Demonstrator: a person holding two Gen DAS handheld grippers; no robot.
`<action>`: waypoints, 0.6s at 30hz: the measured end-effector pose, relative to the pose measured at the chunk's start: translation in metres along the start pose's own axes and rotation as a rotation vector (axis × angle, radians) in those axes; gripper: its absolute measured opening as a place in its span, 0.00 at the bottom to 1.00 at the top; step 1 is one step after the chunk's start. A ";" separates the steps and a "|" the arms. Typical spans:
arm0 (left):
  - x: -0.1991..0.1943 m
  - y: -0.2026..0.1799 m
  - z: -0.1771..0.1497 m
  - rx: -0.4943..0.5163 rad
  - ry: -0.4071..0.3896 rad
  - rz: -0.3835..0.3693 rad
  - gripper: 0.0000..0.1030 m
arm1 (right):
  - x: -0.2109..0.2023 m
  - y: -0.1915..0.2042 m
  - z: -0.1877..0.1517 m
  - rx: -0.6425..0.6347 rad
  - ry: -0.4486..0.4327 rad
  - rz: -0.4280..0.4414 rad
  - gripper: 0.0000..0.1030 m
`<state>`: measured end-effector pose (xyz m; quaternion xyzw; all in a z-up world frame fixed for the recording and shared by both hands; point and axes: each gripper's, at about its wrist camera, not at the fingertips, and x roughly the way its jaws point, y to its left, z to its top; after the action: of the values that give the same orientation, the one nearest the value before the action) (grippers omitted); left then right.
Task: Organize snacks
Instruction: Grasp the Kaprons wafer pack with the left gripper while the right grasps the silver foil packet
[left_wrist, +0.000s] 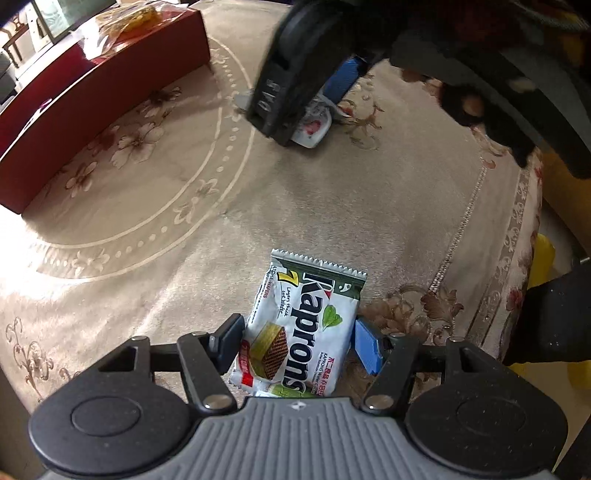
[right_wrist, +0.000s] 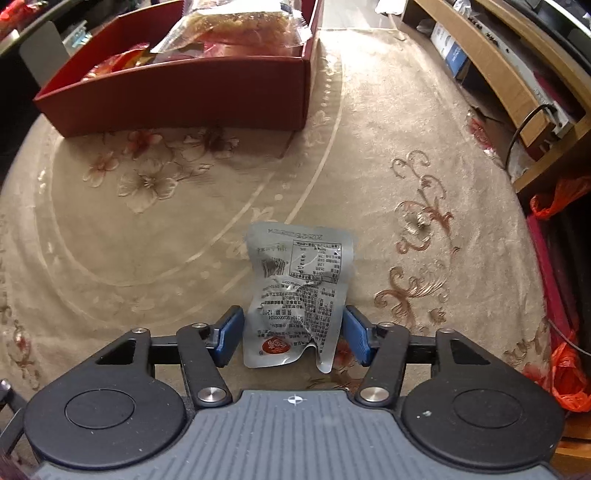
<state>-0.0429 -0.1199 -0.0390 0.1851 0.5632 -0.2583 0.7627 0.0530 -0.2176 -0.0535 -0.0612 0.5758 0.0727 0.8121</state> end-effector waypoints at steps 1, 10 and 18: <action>0.000 0.001 0.000 -0.008 0.000 0.001 0.58 | -0.001 0.001 -0.001 -0.006 0.000 0.000 0.63; -0.006 0.010 0.002 -0.054 -0.033 0.009 0.57 | -0.020 -0.001 -0.003 -0.001 -0.043 0.033 0.63; 0.003 0.005 0.001 -0.026 -0.016 0.045 0.57 | -0.026 0.004 -0.003 -0.029 -0.056 0.046 0.63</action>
<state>-0.0381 -0.1169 -0.0411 0.1856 0.5560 -0.2350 0.7754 0.0412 -0.2149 -0.0303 -0.0576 0.5529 0.1011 0.8251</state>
